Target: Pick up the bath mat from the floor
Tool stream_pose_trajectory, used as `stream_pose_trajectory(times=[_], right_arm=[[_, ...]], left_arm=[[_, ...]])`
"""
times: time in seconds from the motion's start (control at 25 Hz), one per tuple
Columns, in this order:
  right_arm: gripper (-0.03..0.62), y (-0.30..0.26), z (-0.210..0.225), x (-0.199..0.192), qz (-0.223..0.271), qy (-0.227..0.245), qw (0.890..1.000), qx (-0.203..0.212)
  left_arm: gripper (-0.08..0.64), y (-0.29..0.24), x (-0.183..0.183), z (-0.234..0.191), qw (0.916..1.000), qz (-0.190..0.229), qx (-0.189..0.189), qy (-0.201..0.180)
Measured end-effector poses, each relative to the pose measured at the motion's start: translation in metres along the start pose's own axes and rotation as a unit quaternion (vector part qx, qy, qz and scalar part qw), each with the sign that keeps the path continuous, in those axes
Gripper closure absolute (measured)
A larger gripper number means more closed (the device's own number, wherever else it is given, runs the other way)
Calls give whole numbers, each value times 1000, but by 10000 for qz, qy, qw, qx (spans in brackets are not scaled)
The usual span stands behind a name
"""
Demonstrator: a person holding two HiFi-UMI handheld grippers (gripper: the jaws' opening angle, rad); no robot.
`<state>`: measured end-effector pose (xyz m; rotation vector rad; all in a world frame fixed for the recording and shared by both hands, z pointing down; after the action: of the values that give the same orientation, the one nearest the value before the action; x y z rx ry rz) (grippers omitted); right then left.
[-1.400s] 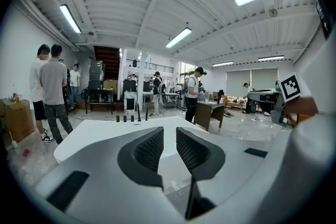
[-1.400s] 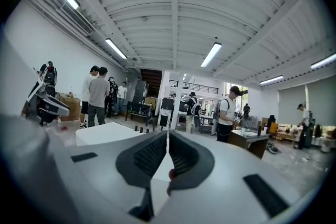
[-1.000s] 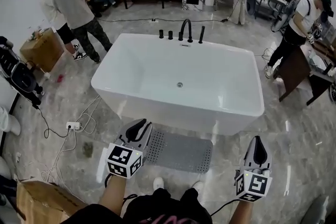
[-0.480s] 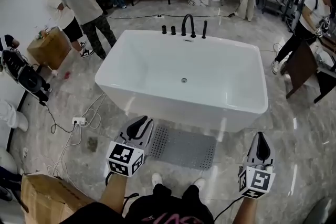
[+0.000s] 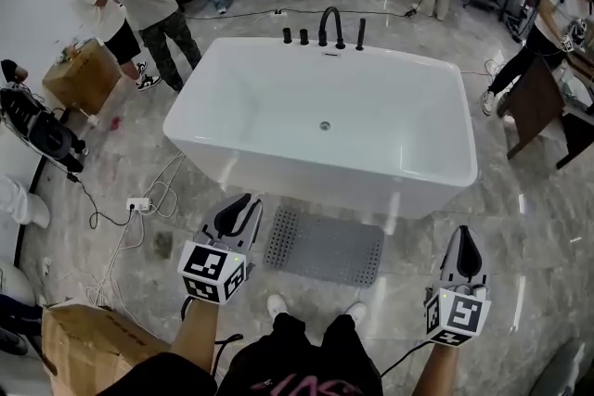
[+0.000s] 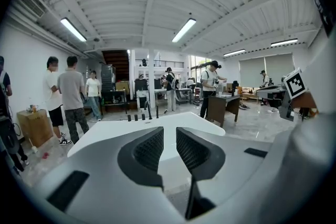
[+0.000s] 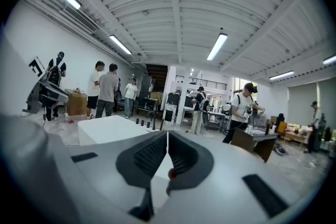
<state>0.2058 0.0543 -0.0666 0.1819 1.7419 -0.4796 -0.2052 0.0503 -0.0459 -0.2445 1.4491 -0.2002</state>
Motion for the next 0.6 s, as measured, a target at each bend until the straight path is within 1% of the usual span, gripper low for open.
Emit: stream_pose_trajectory(times=[0.24,0.36,0.48,0.6], right_arm=[[572,-17,0,-11,-202,38,9998,63],[572,-31,3,-17,-269,2,9996,118],[572,-32,3,-38,-385,-37,9991,165],[572,-38,3,-65,-424,-51,9989,195]], left_arm=[[483,-20,-11,-2,9999,-118,-15,-41],[483,-32,-16,2,9997,-182,-65,-143],[483,-33,-37,10,9992,-301,-115,-216],[483,-40,-61,11,9993,-352,-23,-153]])
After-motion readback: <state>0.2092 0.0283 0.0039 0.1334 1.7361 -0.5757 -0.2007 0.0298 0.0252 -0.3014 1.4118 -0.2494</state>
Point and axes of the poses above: the fingertips, and each gripper's own axes: y backward along the fingers, z to its right, x out of its top, the point moved 8 cm from there along y, backward along the fingers, and after that the axes turned 15 degrees about x, right-handed, at the moved point
